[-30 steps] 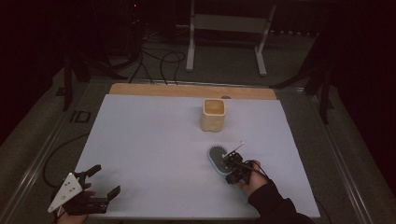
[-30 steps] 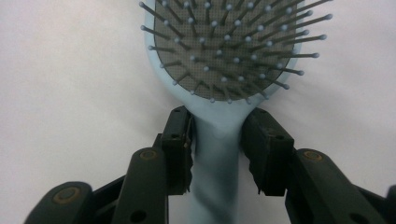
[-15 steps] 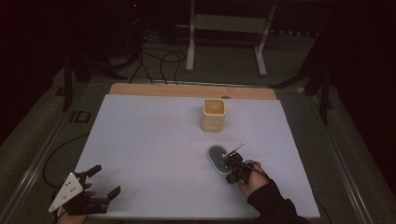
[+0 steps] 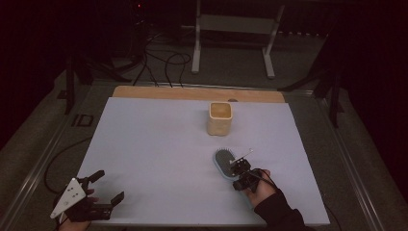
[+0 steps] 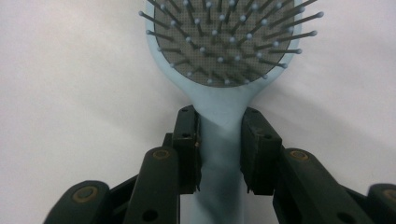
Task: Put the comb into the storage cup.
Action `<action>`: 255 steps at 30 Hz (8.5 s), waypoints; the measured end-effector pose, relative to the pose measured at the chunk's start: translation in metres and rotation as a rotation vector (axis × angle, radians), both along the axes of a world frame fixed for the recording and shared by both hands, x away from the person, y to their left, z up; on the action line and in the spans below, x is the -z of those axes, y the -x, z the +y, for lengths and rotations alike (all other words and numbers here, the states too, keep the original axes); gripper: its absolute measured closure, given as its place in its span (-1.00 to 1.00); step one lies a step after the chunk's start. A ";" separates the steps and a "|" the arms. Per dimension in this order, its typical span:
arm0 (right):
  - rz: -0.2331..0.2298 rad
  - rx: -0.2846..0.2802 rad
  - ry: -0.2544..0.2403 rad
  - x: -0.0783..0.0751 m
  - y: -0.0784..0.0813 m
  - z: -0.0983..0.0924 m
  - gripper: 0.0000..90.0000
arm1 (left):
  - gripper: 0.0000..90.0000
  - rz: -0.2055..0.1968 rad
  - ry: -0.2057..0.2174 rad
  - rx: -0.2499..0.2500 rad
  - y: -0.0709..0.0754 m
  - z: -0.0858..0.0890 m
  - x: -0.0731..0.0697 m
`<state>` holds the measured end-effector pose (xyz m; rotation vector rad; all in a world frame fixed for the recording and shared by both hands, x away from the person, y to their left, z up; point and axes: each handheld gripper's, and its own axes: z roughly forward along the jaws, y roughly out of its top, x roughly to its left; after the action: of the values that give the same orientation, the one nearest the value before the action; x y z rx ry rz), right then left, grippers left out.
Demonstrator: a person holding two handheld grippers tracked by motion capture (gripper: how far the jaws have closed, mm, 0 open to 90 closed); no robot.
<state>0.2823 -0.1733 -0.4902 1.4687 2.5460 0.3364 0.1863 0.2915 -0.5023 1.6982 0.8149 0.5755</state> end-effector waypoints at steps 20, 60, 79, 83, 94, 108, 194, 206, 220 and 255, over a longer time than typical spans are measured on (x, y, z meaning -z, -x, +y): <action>-0.213 0.007 -0.146 -0.036 -0.001 -0.003 0.56 | -1.00 0.002 -0.004 0.001 0.000 0.000 0.000; -0.552 -0.049 -0.348 -0.079 -0.051 0.010 0.56 | -1.00 0.011 -0.002 -0.004 -0.002 0.001 0.002; -0.651 -0.025 -0.378 -0.097 -0.090 0.018 0.56 | -1.00 0.013 0.004 0.001 -0.002 0.001 0.002; -0.661 -0.018 -0.376 -0.100 -0.096 0.019 0.56 | -1.00 0.014 0.003 0.002 -0.002 0.001 0.003; -0.699 0.007 -0.374 -0.105 -0.114 0.023 0.56 | -1.00 0.011 0.008 -0.001 -0.002 0.002 0.002; -0.760 0.025 -0.390 -0.115 -0.143 0.024 0.56 | -1.00 0.011 0.011 -0.002 -0.002 0.002 0.002; -0.918 0.028 -0.491 -0.032 -0.172 0.028 0.54 | -1.00 0.026 0.011 0.015 -0.004 0.001 0.005; -0.921 -0.066 -0.475 -0.025 -0.160 0.026 -0.67 | -1.00 0.029 0.009 0.014 -0.004 0.000 0.005; -0.845 -0.083 -0.483 -0.033 -0.160 0.016 -0.78 | -1.00 0.033 0.004 0.015 -0.005 -0.001 0.005; -0.687 -0.171 -0.477 -0.056 -0.155 0.019 -0.78 | -1.00 0.038 0.009 0.010 -0.005 0.000 0.006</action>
<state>0.4378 -0.1541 -0.4342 0.9888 2.0869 1.2928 0.1910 0.2914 -0.5085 1.7084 0.8337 0.5334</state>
